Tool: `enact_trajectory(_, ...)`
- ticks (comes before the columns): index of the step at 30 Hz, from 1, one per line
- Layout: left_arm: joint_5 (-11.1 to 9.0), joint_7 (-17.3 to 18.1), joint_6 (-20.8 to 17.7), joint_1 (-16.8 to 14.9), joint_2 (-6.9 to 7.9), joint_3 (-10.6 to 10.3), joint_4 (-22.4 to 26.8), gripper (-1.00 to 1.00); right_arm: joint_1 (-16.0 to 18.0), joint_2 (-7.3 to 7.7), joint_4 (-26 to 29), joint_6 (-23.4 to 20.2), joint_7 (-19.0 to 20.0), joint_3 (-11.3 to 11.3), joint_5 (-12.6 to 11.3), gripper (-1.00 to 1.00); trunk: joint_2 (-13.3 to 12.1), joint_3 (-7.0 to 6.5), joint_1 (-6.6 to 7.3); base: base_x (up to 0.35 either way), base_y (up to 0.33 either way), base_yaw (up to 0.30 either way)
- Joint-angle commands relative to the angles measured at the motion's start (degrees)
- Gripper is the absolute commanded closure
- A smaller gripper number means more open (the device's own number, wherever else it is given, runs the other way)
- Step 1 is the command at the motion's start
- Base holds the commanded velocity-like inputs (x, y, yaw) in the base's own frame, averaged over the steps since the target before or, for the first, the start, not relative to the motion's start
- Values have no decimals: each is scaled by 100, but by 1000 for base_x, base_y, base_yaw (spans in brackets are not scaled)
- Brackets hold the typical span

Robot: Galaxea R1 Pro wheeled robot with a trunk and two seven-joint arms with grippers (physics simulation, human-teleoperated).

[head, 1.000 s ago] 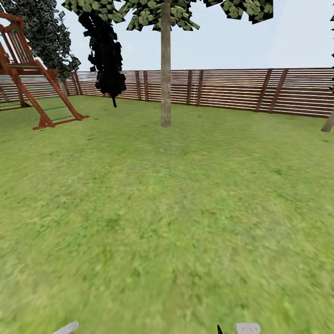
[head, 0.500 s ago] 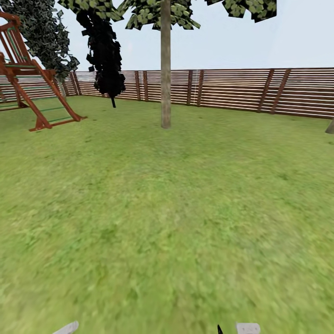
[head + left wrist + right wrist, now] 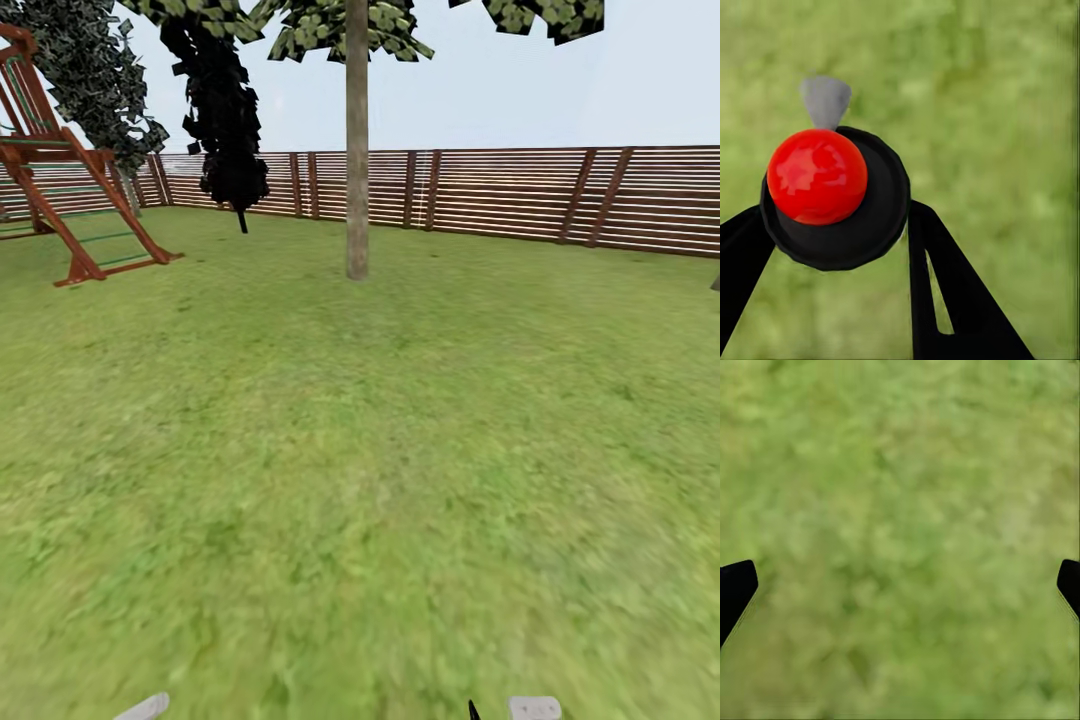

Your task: In the garden, pick up the pesticide atomizer on the floor and spray pesticide onto both trees until each tree trunk is fully covered.

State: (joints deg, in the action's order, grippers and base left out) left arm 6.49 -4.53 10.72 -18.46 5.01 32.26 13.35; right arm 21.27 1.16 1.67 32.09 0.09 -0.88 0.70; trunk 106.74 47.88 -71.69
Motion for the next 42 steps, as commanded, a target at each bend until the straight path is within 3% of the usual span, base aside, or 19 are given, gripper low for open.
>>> enact_trajectory(1,2,-4,0,0,0,-1,1,100,0,4,0,0,0,0,0,-100,0,0,0,341,0,0)
enact_trajectory(42,2,-4,0,0,0,-1,0,100,0,-1,0,-1,0,0,0,-100,0,0,0,341,0,0)
